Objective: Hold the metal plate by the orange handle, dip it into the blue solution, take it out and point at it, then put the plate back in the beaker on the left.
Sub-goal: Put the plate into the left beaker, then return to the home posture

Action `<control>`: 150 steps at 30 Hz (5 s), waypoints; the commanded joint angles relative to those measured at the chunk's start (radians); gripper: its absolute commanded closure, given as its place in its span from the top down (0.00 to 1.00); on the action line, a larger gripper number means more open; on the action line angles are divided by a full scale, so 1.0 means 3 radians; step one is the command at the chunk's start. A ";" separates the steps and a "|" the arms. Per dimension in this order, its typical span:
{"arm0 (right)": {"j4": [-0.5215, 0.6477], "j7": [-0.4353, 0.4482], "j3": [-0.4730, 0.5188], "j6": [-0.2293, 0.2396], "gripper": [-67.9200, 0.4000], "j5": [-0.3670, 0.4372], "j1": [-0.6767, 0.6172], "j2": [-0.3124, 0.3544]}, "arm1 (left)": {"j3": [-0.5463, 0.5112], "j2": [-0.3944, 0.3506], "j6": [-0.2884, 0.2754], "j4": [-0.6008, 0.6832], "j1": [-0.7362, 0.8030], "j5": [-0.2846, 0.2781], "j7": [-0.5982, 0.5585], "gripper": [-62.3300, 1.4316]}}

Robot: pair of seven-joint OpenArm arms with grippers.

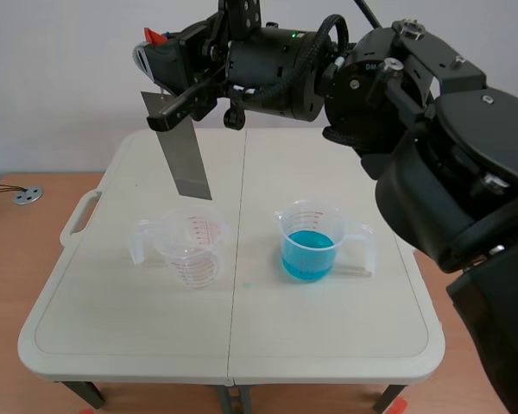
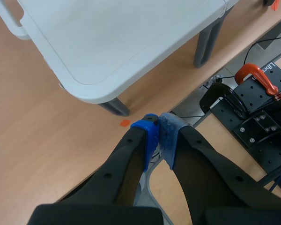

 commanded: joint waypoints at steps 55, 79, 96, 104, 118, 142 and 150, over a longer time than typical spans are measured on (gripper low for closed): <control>-0.0741 0.0595 -0.0095 -0.0001 0.02 -0.0177 0.0202 -0.0041 | 0.0004 0.0000 -0.0006 0.0015 0.0010 -0.0034 -0.0033 0.05; -0.0837 0.0587 -0.0097 -0.0014 0.02 -0.0229 -0.0009 0.0058 | 0.0004 0.0000 -0.0006 0.0015 0.0010 -0.0034 -0.0033 0.05; -0.1291 0.0984 -0.0097 -0.0028 0.02 -0.0530 -0.0008 0.0058 | 0.0004 0.0000 -0.0006 0.0015 0.0010 -0.0034 -0.0033 0.05; -0.1291 0.0983 -0.0097 -0.0140 0.03 -0.0627 -0.0008 0.0058 | 0.0004 0.0000 -0.0006 0.0015 0.0010 -0.0034 -0.0033 0.05; -0.1291 0.0985 -0.0097 -0.0137 0.27 -0.0626 -0.0003 0.0057 | 0.0004 0.0000 -0.0004 0.0015 0.0009 -0.0034 -0.0045 0.94; -0.1289 0.1047 -0.0100 -0.0072 0.85 -0.0652 0.0001 -0.0006 | 0.0004 0.0000 0.0008 0.0014 -0.0046 -0.0033 -0.0034 1.00; -0.1273 0.1090 -0.0099 -0.0023 0.98 -0.0497 -0.0001 0.0045 | 0.0004 0.0000 0.0005 0.0014 -0.0046 -0.0034 -0.0045 1.00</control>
